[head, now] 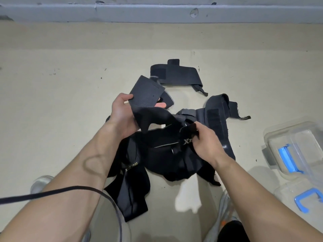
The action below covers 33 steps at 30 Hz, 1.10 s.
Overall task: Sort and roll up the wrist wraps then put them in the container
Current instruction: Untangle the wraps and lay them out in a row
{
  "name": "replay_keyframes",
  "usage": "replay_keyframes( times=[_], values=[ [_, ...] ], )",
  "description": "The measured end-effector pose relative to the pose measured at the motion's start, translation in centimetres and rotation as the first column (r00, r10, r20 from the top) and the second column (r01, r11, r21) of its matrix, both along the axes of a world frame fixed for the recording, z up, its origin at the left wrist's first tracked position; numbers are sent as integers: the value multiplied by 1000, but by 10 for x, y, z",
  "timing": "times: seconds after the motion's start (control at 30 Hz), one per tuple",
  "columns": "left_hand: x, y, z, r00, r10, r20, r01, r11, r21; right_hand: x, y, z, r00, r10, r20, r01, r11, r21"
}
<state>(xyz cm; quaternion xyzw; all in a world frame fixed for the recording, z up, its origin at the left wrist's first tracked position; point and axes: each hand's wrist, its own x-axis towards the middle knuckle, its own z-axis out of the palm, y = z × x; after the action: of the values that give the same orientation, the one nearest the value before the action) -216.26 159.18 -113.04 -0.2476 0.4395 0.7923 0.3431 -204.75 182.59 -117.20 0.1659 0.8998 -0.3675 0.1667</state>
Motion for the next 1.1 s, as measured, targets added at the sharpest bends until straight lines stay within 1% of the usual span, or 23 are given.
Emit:
replay_keyframes(
  times=[0.03,0.1,0.13,0.2,0.27,0.3,0.37,0.4,0.47,0.53,0.6,0.67,0.73,0.8,0.87,0.9,0.97,1.0,1.03,1.07,1.1],
  values=[
    [-1,-5,0,1000,7,9,-7,1000,8,0,-3,2,998,-50,-28,48,995,-89],
    [1,-12,2,1000,-28,-1,28,1000,8,-5,-15,13,981,-178,-79,151,953,-262],
    [2,-16,3,998,-65,-13,65,998,11,-8,-22,20,976,-170,-137,121,942,-312],
    [7,-23,2,986,-161,-35,160,987,-24,-17,-36,33,977,-81,-195,0,923,-385],
    [13,-30,-2,963,-262,-54,259,964,-62,-25,-51,43,981,48,-187,-132,872,-472],
    [18,-34,-6,960,-277,-48,274,960,-54,-30,-58,46,978,123,-166,-189,856,-480],
    [27,-39,-10,962,-273,-28,271,962,-43,-34,-71,43,964,226,-140,-264,873,-410],
    [30,-40,-13,964,-265,-23,264,963,-52,-34,-73,41,963,230,-139,-267,881,-390],
    [34,-43,-21,981,-196,-12,193,974,-119,-28,-74,35,959,244,-143,-280,893,-352],
    [37,-47,-33,990,-138,-2,136,979,-151,-14,-74,28,948,285,-143,-316,904,-289],
    [42,-47,-37,989,-148,24,150,978,-146,-1,-74,20,936,300,-184,-335,920,-205],
    [47,-42,-38,978,-202,52,207,970,-129,2,-75,15,927,311,-209,-347,923,-168],
    [53,-38,-36,968,-237,81,244,966,-90,0,-79,13,912,351,-215,-391,902,-186],
    [55,-39,-35,957,-265,117,275,958,-80,-1,-84,12,892,411,-190,-447,865,-228],
    [55,-43,-37,954,-273,125,279,960,-33,2,-86,12,862,478,-168,-506,829,-238],
    [54,-45,-37,958,-258,129,261,965,-11,4,-88,13,836,526,-155,-549,804,-229],
    [47,-50,-39,975,-180,128,183,983,-11,15,-93,14,748,652,-121,-663,724,-190],
    [42,-51,-40,983,-148,108,152,988,-22,21,-97,14,703,705,-94,-709,685,-167],
    [37,-51,-39,988,-130,77,132,991,-26,28,-100,13,679,731,-68,-731,664,-155],
    [32,-50,-38,992,-120,50,122,992,-32,32,-102,12,683,729,-50,-726,669,-156],
    [28,-47,-35,993,-112,27,113,993,-34,35,-102,11,707,706,-32,-700,694,-169]
  ],
)
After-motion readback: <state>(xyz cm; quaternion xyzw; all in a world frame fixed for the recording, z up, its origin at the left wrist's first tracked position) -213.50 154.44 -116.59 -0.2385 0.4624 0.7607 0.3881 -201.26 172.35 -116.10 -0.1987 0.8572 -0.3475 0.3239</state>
